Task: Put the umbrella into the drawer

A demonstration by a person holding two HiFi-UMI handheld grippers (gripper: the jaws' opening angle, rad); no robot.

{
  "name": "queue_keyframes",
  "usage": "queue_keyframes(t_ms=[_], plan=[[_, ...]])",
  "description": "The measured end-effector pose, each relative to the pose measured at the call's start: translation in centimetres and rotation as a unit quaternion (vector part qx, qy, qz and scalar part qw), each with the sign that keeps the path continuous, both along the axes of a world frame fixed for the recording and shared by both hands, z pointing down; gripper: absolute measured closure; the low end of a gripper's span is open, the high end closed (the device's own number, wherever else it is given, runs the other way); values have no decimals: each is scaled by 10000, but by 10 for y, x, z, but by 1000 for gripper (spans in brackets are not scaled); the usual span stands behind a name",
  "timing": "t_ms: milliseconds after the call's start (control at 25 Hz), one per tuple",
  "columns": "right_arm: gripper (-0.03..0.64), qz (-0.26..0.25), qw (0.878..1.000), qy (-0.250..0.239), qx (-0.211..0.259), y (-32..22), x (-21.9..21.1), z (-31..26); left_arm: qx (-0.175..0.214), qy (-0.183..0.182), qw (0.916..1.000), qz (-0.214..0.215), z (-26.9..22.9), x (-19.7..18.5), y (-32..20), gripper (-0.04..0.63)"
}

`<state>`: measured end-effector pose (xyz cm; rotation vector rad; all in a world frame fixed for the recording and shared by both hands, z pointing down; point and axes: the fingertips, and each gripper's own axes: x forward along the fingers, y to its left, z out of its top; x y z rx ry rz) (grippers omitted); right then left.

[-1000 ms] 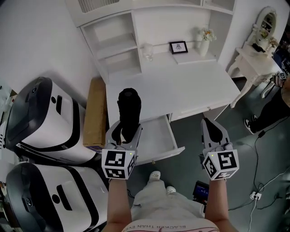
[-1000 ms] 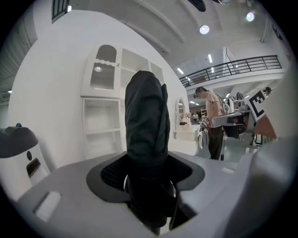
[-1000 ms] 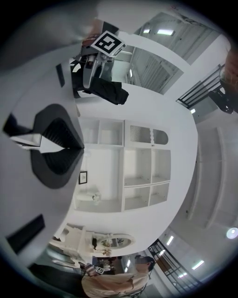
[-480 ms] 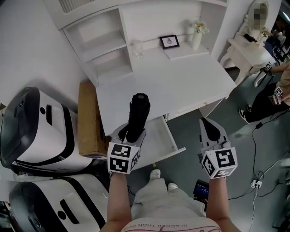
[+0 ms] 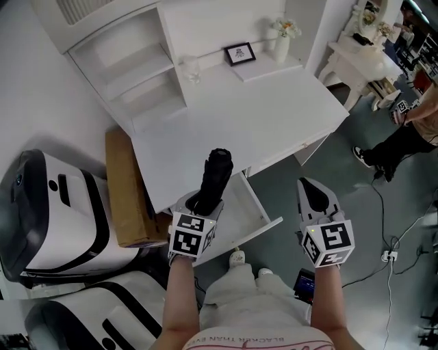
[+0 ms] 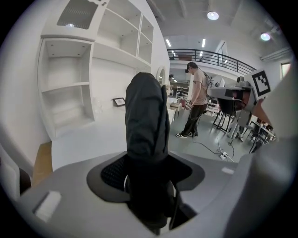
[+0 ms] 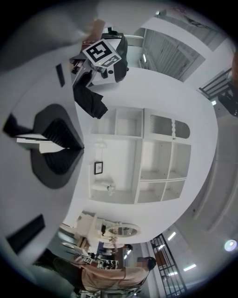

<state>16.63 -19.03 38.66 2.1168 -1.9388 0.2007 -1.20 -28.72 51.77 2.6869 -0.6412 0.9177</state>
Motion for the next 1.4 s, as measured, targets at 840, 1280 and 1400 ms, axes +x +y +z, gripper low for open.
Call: queue_keyframes(t_ms=[840,1280,1400], plan=[[609,206,9962,-371,-759,7,6,69,-902,-699,9926,417,106,15,23,351],[609,101,9930,-492,-1071,1,11,94,-1454,-1148,9813,521,154,17,41,351],[609,100,9920,-548,-1132,-2,12,102,-1585,-1234,9783,511,167,16,43,354]])
